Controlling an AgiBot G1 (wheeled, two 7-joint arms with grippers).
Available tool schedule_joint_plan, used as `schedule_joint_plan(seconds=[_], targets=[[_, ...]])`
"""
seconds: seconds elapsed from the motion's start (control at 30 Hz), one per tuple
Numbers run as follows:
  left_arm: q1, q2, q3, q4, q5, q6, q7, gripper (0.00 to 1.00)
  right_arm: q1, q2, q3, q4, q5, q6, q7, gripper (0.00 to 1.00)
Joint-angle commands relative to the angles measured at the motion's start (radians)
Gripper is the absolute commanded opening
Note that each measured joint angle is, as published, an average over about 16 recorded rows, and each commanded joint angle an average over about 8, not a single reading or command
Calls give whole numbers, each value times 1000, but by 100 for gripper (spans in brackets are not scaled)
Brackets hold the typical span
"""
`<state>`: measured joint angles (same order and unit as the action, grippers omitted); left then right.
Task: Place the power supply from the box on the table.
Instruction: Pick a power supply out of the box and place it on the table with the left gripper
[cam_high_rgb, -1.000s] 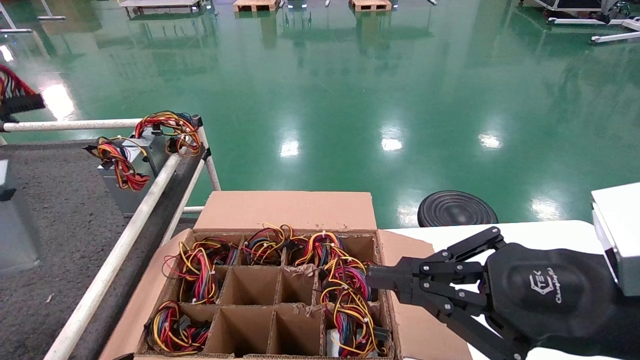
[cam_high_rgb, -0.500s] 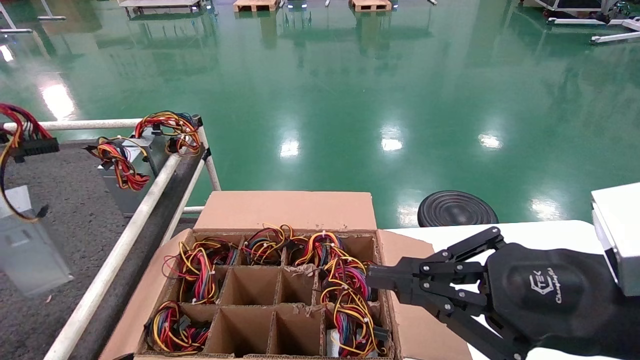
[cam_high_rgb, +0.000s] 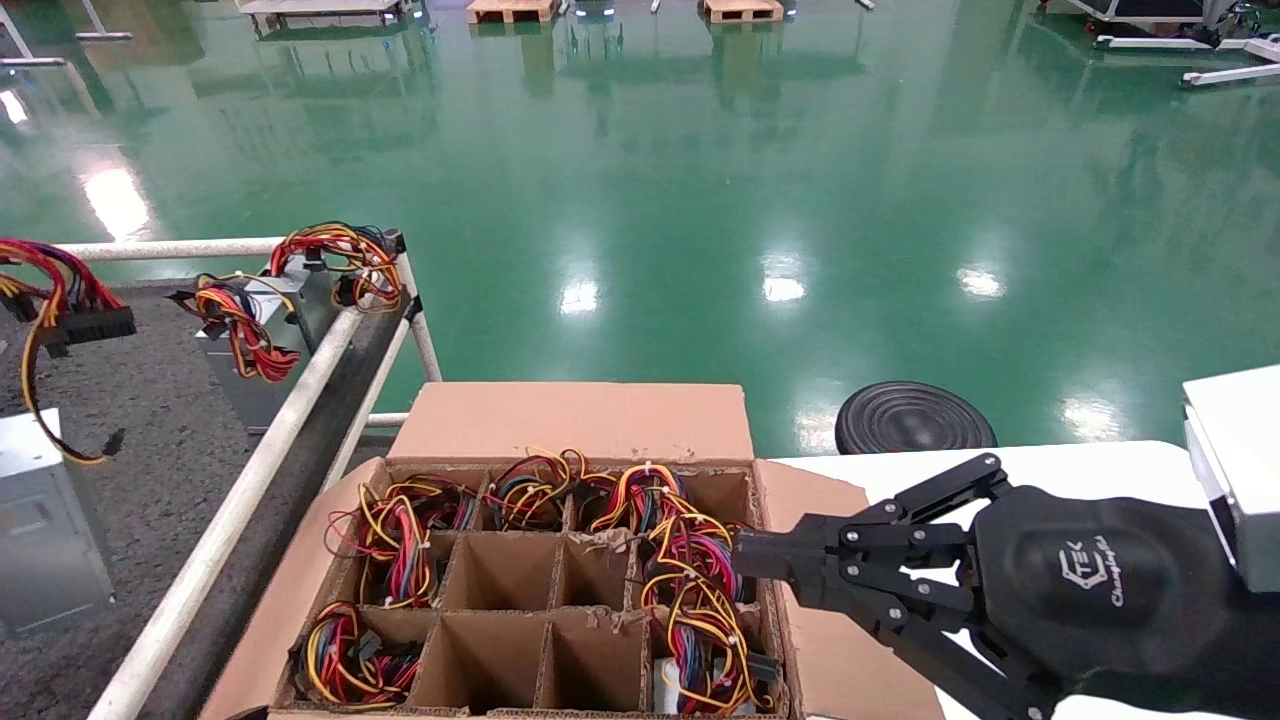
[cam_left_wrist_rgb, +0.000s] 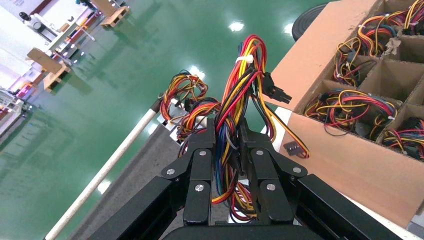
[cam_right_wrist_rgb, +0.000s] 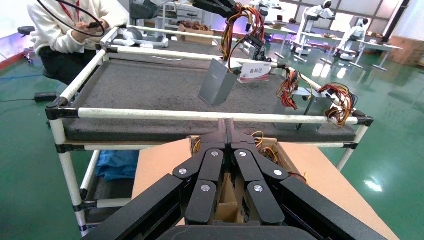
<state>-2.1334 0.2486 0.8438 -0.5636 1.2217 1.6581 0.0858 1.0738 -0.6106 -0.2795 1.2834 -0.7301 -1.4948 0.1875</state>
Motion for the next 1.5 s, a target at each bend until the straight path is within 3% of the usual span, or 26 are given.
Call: schedule_joint_plan(seconds=[0.03, 0.93, 1.5], targets=[[6, -1, 0, -1, -5, -1, -1, 0, 0, 0, 0, 0, 0, 0, 0, 0], [119, -65, -8, -27, -99, -24, -11, 0, 0, 0, 0, 0, 0, 0, 0, 0], [288, -132, 28, -4, -233, -34, -5, 0, 0, 0, 0, 0, 0, 0, 0, 0]])
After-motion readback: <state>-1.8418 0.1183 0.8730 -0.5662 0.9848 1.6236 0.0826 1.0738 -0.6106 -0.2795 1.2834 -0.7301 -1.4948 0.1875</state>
